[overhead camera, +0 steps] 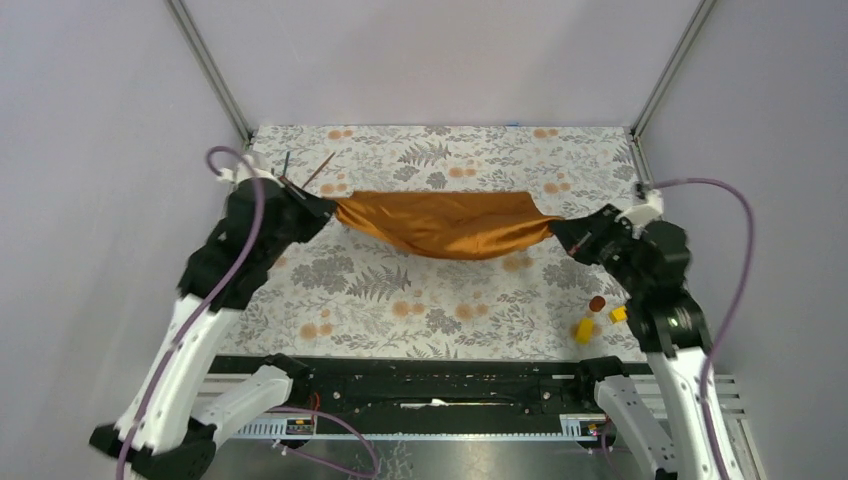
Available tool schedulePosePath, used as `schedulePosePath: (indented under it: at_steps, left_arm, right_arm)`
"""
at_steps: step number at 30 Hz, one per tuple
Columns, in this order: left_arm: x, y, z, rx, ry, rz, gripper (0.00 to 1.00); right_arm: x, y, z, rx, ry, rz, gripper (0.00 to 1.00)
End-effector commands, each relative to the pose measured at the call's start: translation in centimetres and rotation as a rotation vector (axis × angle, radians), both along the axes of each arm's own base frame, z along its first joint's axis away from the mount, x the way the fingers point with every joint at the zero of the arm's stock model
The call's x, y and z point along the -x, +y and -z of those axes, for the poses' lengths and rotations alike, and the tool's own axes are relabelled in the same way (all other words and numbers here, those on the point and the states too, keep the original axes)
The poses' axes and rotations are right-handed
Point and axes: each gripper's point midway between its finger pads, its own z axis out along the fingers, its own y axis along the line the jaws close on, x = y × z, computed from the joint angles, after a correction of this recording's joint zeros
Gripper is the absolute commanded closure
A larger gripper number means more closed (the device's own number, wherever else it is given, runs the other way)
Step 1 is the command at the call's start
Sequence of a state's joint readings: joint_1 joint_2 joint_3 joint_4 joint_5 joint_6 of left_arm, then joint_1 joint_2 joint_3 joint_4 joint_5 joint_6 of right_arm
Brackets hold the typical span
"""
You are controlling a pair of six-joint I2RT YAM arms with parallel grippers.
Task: Fold the napkin into a case and place the utensils inside
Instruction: Pick up the flattened napkin from the center of the board, then fold and flatten the napkin at the center of the board.
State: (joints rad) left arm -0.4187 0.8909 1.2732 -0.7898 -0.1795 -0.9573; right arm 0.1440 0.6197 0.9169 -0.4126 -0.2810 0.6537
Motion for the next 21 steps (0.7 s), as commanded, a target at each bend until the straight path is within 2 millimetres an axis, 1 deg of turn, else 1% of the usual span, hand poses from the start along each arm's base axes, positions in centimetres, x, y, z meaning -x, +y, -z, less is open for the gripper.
schedulePosePath:
  at_steps: [1, 2, 5, 7, 8, 9, 11, 12, 14, 15, 18, 21]
  left_arm:
    - [2.4, 1.7, -9.9, -0.053, -0.353, 0.047, 1.00]
    - [3.0, 2.1, -11.7, -0.051, -0.405, 0.038, 1.00]
    - [3.4, 2.5, -15.3, -0.044, -0.492, 0.032, 1.00]
    - [2.6, 2.0, -16.7, -0.034, -0.524, 0.034, 1.00]
    - [1.8, 1.8, -17.0, -0.027, -0.530, 0.025, 1.00]
    - [0.6, 1.6, -16.9, -0.023, -0.519, 0.004, 1.00]
    - [-2.6, 1.6, -15.6, -0.026, -0.457, -0.074, 1.00]
    - [-4.4, 1.7, -14.6, -0.039, -0.419, -0.121, 1.00]
    - [-8.3, 2.0, -11.8, -0.094, -0.326, -0.217, 1.00]
    - [-10.1, 1.9, -10.9, -0.129, -0.301, -0.241, 1.00]
    - [-16.3, 1.2, -6.9, -0.194, -0.176, -0.266, 1.00]
    - [-22.3, 0.1, -1.7, -0.267, -0.100, -0.232, 1.00]
  right_arm:
    - [3.7, 0.0, -9.3, -0.011, -0.306, -0.039, 1.00]
    - [4.4, -0.4, -11.0, -0.017, -0.352, -0.024, 1.00]
    - [5.4, -1.2, -14.8, -0.034, -0.440, 0.022, 1.00]
    - [4.4, -2.2, -15.9, -0.057, -0.439, 0.093, 1.00]
    - [3.5, -2.9, -15.9, -0.066, -0.421, 0.144, 1.00]
    - [2.3, -3.7, -15.6, -0.077, -0.390, 0.205, 1.00]
    - [-0.7, -5.9, -14.1, -0.080, -0.298, 0.363, 1.00]
    - [-2.3, -6.8, -12.9, -0.077, -0.236, 0.434, 1.00]
    - [-5.9, -8.1, -10.5, -0.029, -0.119, 0.540, 1.00]
    - [-7.8, -8.3, -9.0, -0.004, -0.066, 0.565, 1.00]
    - [-13.4, -8.5, -4.5, 0.088, 0.082, 0.610, 1.00]
    - [-18.7, -9.0, 0.9, 0.163, 0.205, 0.629, 1.00]
